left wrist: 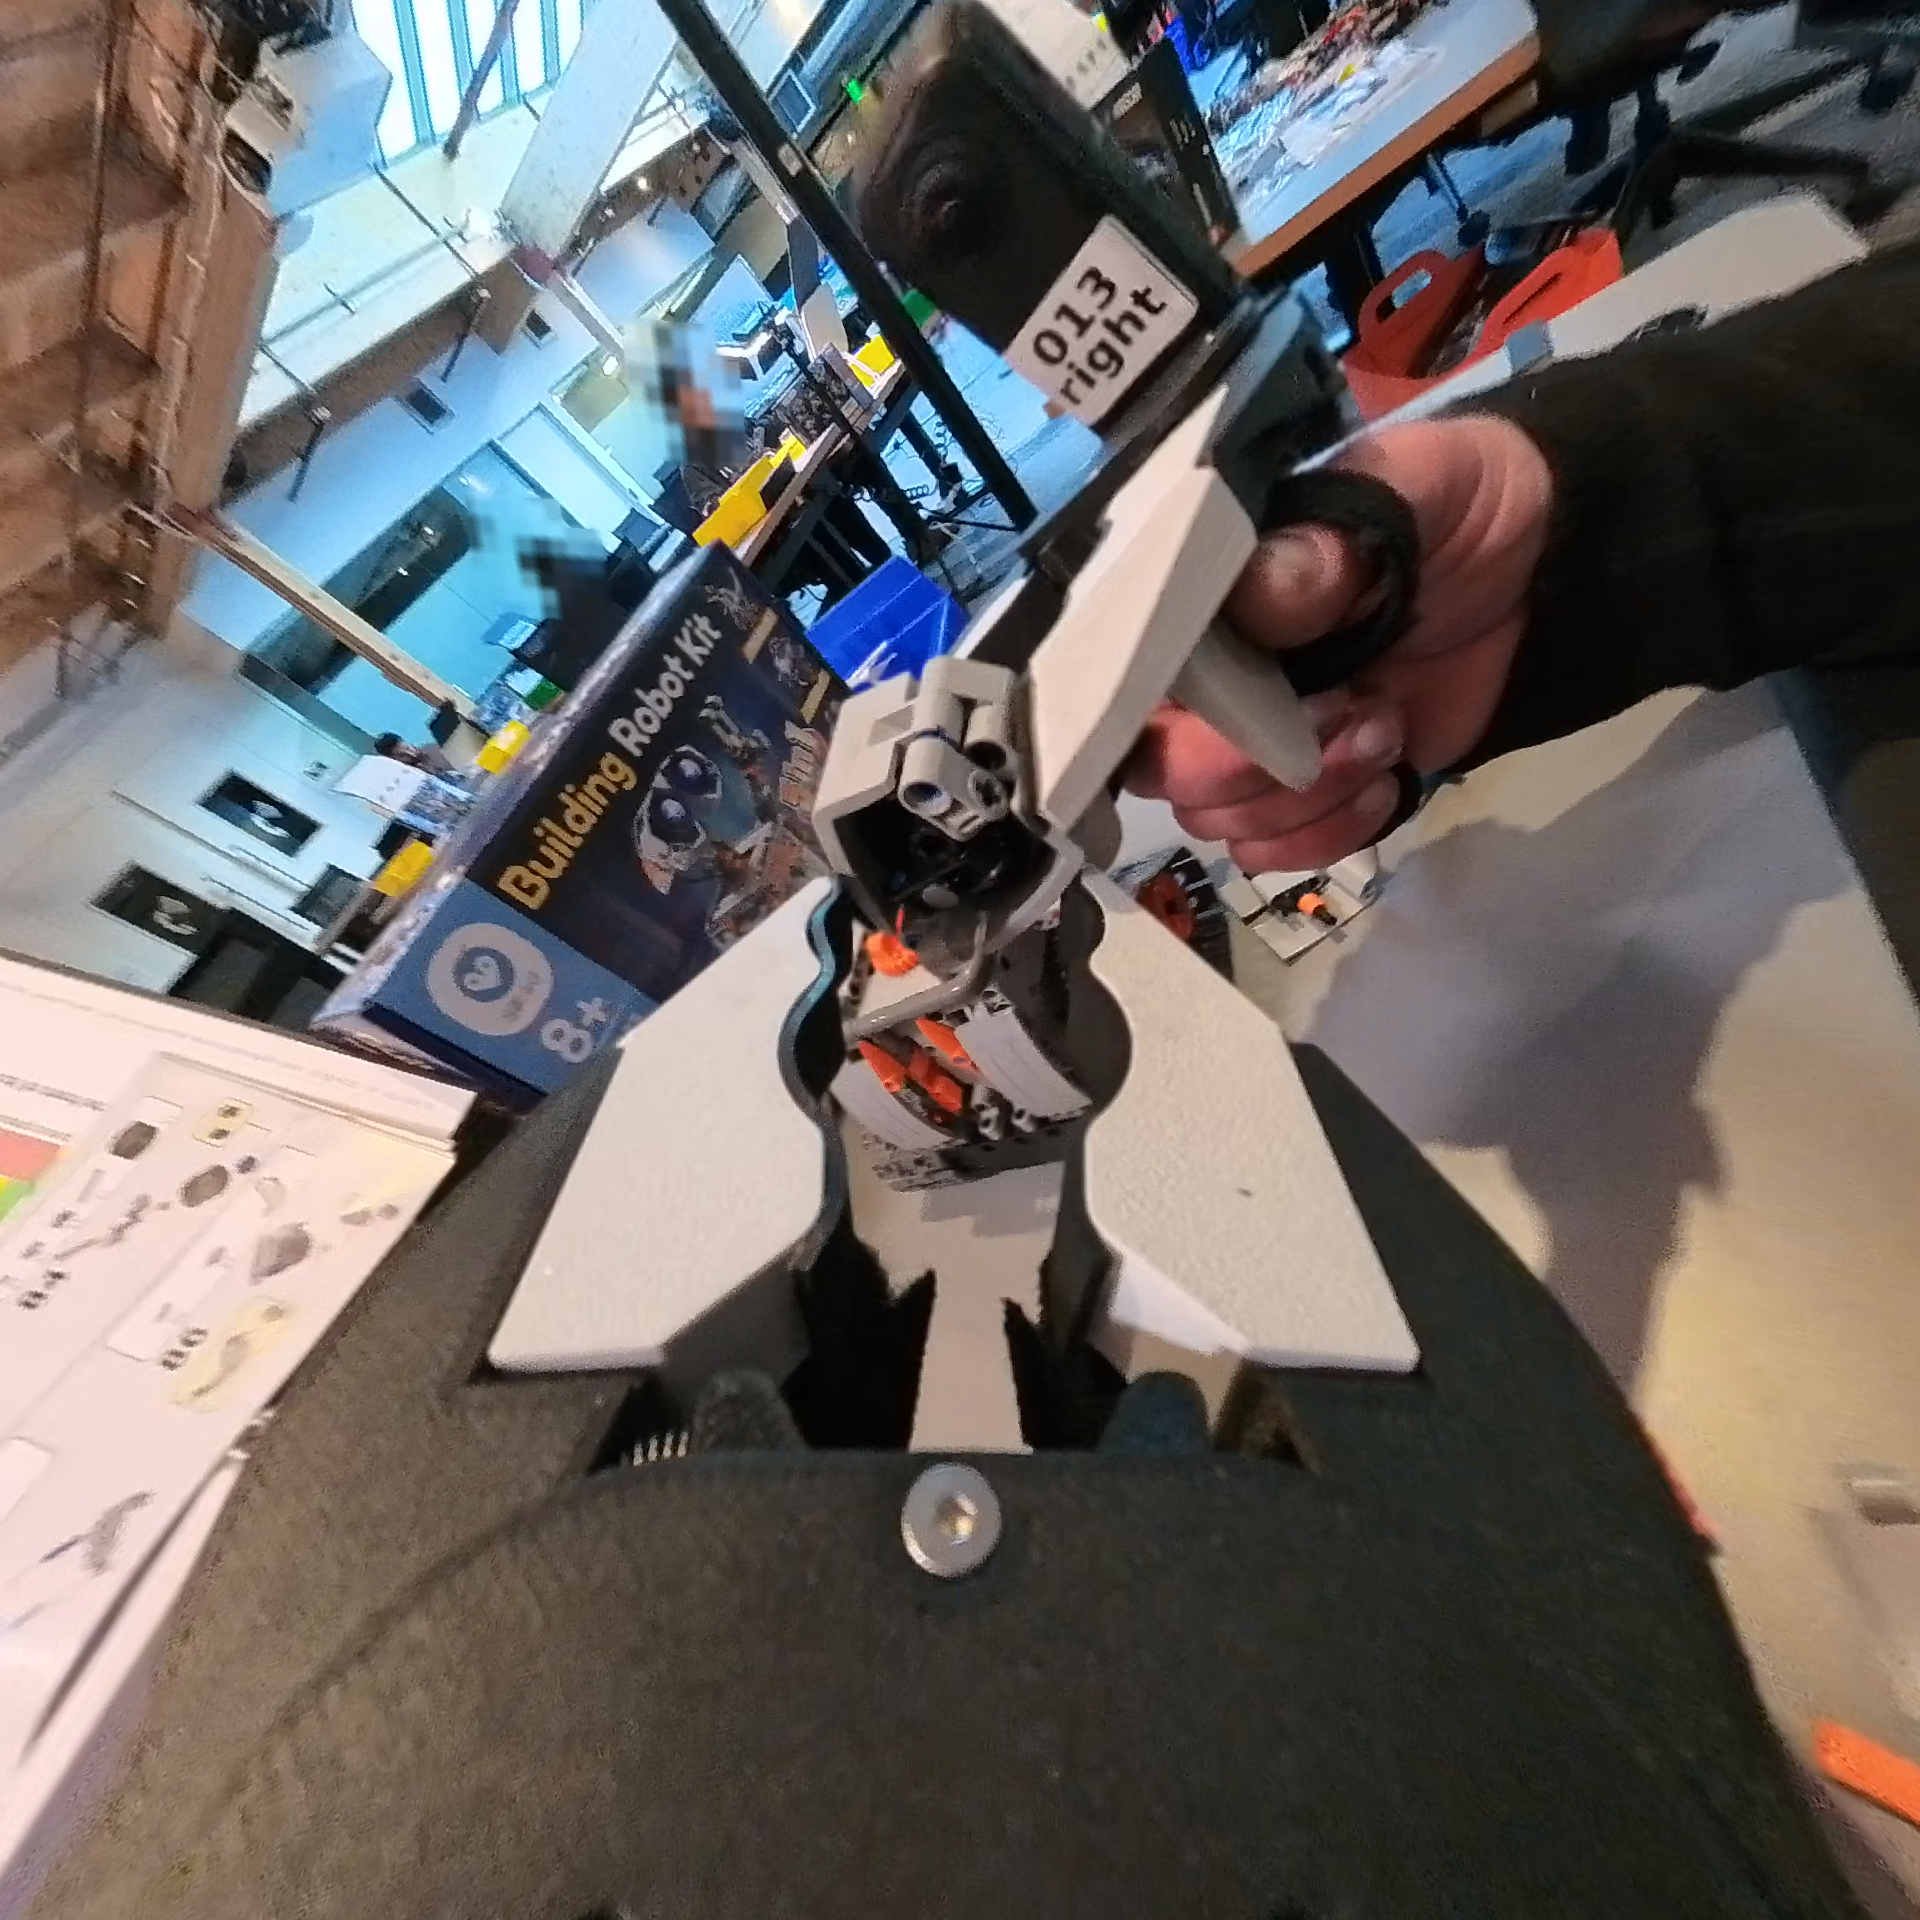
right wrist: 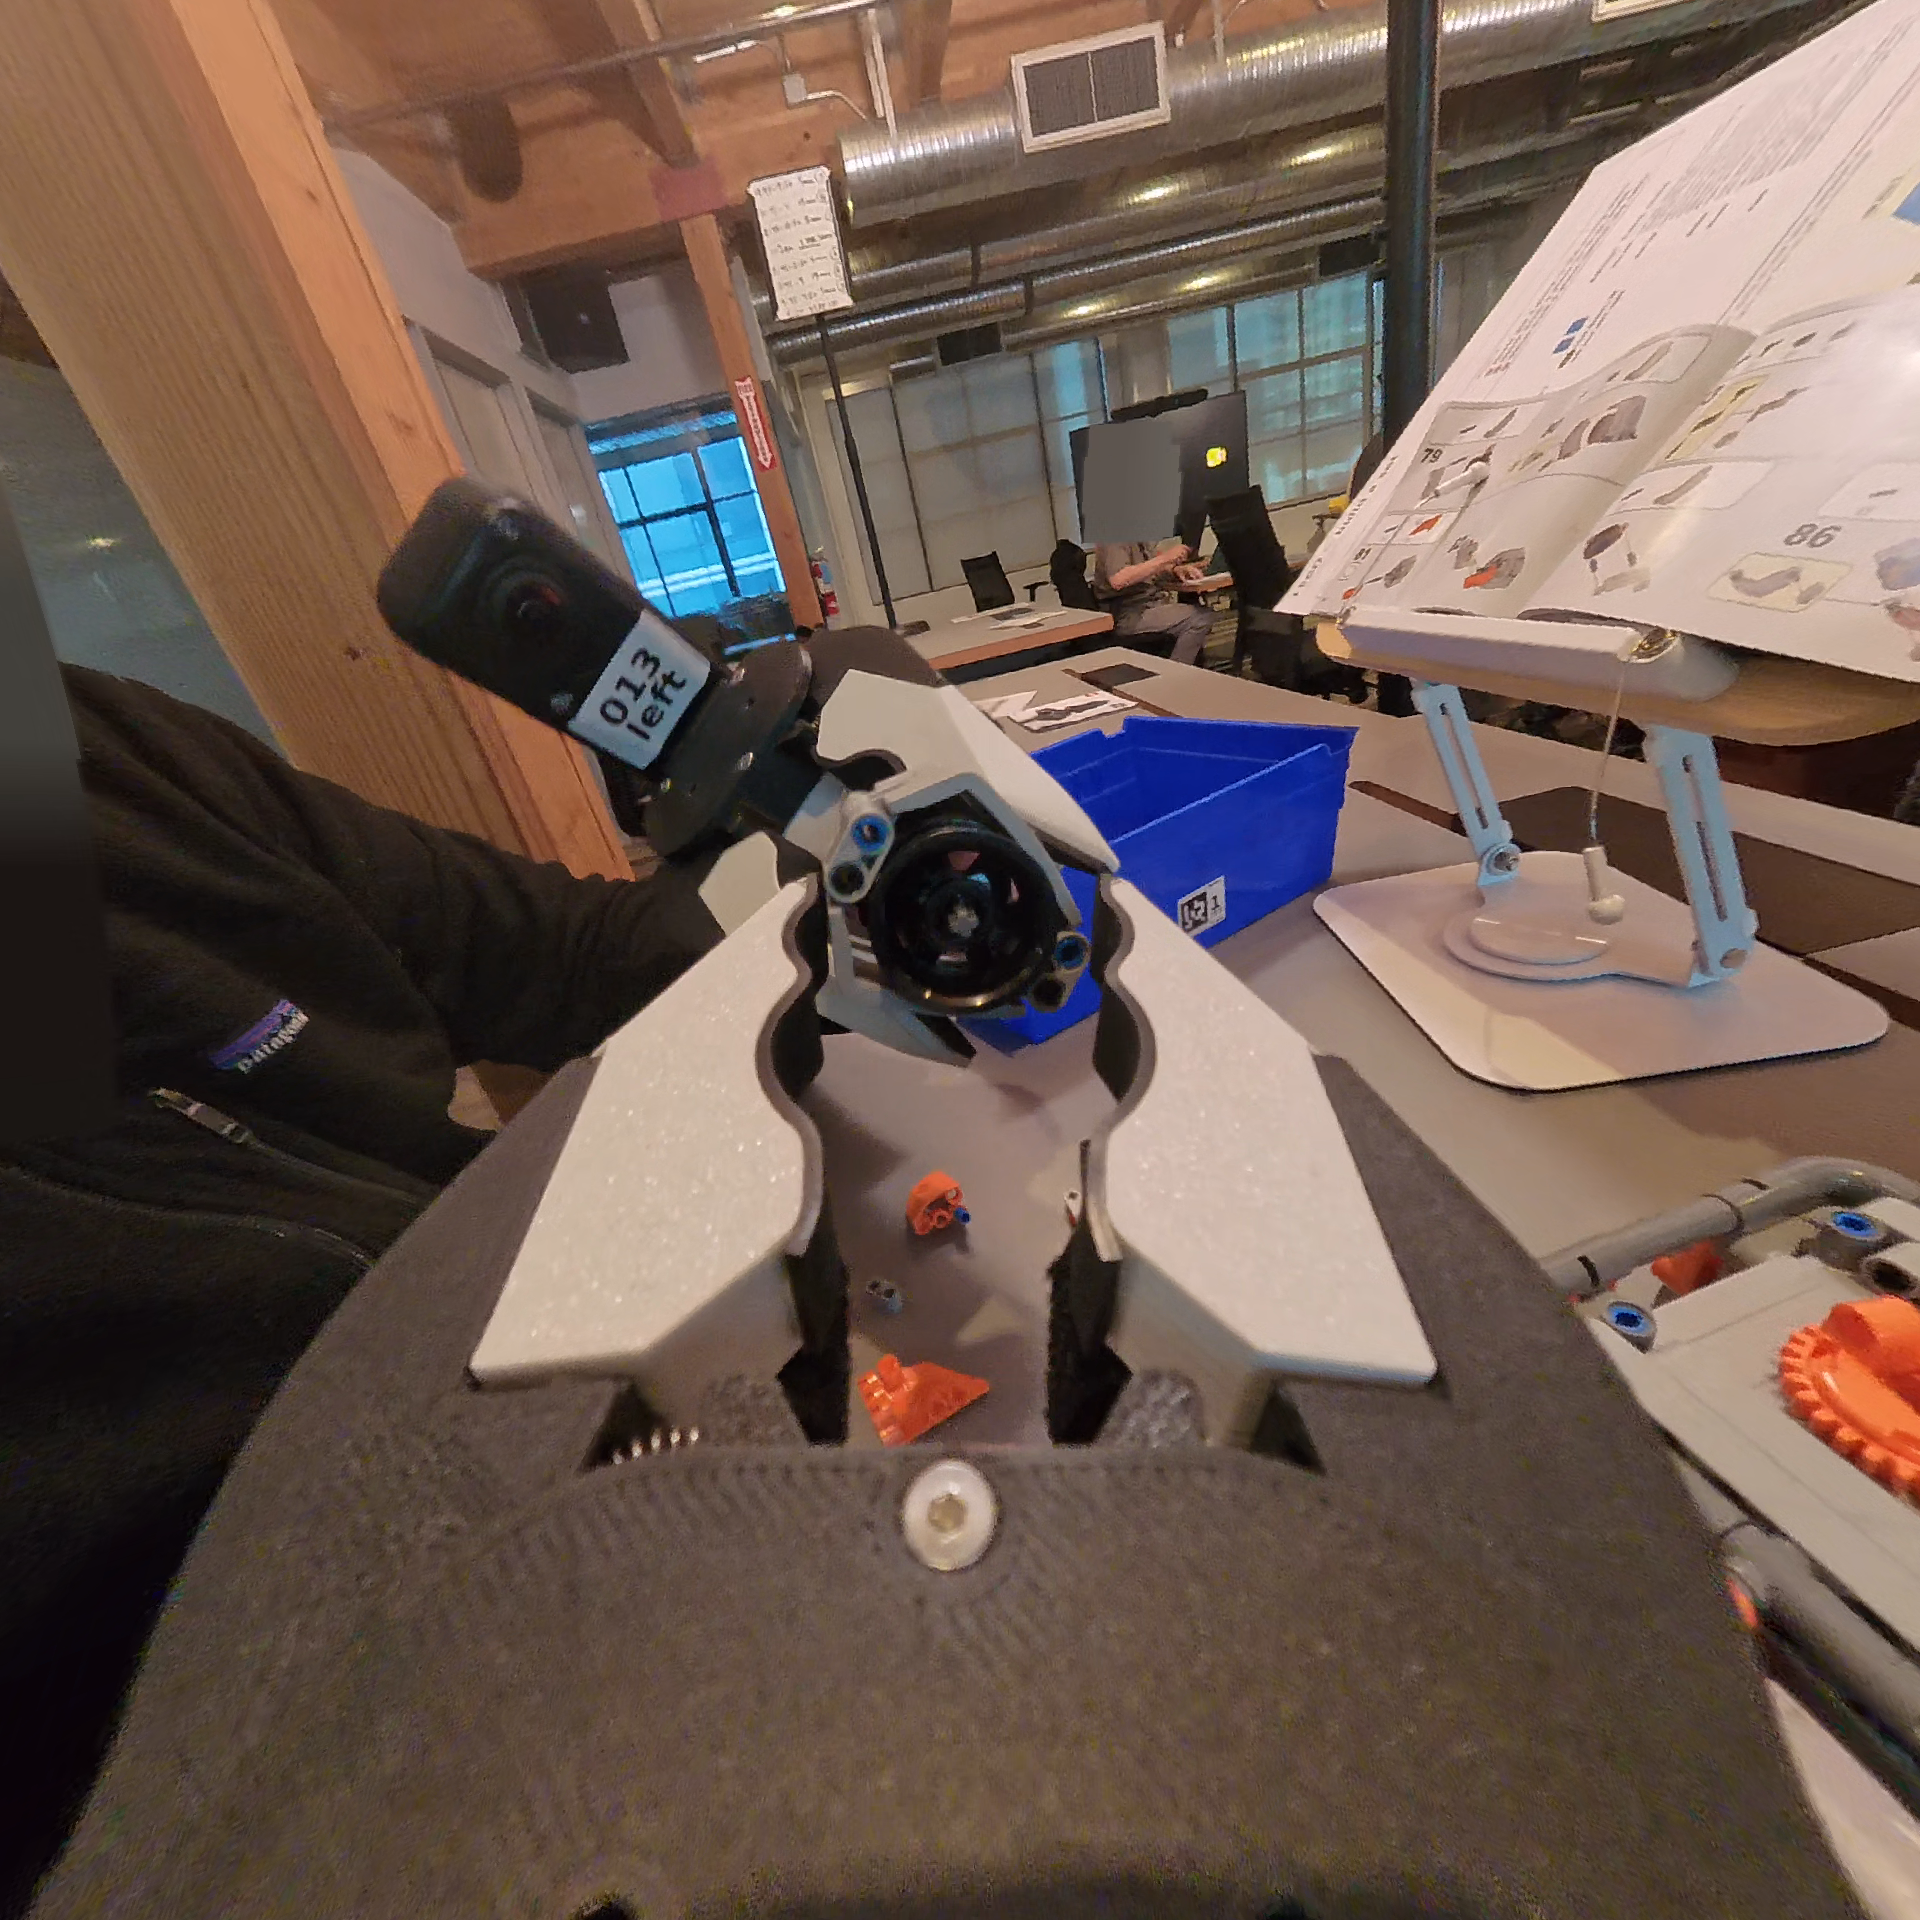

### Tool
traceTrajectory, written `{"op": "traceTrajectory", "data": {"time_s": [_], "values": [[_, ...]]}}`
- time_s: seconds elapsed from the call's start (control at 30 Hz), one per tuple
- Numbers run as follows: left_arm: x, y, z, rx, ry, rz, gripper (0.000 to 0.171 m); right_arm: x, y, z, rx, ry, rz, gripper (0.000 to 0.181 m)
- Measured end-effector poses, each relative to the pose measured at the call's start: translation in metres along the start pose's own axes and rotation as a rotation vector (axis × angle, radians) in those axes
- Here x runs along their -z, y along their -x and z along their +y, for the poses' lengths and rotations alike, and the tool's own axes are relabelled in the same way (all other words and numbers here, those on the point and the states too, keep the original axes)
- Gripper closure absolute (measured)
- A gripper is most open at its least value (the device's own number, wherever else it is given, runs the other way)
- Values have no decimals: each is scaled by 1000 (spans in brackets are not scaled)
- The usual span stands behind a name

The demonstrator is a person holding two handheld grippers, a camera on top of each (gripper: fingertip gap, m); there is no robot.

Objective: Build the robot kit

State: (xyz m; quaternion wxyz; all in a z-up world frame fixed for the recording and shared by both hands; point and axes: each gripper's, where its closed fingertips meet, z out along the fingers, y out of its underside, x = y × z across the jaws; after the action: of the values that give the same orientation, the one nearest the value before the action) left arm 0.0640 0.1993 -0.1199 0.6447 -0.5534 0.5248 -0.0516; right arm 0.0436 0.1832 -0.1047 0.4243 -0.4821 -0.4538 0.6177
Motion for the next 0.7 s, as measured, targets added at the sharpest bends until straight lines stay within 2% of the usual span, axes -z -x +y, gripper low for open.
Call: {"op": "traceTrajectory", "data": {"time_s": [0.17, 0.7], "values": [[1, 0, -1, 109, -4, 49, 135, -1, -1, 2, 40, 20, 22, 132], [6, 4, -2, 61, 21, 74, 133, 5, -1, -3, 39, 9, 26, 135]]}}
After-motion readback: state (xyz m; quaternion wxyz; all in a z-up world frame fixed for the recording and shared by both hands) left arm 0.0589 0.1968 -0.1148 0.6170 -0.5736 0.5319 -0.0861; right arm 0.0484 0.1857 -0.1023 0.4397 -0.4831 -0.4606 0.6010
